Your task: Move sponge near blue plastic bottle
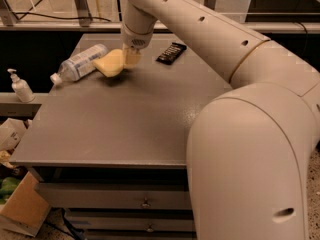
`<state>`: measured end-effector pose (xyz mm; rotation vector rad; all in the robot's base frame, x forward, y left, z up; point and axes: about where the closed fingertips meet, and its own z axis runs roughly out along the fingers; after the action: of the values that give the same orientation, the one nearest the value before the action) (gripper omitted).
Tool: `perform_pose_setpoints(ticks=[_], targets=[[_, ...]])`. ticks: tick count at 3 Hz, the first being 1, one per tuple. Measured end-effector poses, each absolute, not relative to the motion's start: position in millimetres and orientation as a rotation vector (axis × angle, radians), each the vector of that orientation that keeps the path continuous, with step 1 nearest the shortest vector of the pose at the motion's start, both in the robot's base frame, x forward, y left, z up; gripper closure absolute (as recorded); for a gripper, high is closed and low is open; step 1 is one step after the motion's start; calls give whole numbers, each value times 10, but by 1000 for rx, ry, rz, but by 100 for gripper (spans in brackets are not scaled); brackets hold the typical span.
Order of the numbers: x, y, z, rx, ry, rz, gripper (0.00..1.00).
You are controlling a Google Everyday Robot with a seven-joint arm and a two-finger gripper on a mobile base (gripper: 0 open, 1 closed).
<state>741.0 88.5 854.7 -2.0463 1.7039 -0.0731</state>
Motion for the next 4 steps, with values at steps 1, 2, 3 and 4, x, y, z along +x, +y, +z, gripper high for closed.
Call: perform_pose_setpoints(ticks=[1, 2, 3, 4], targets=[[7447, 973, 8485, -2060, 1693, -73, 100], [7474, 1094, 8432, -2079, 1676, -73, 100], [7494, 1160, 8373, -2096, 1678, -63, 82], [7498, 1192, 8338, -2107, 1680, -50, 59]])
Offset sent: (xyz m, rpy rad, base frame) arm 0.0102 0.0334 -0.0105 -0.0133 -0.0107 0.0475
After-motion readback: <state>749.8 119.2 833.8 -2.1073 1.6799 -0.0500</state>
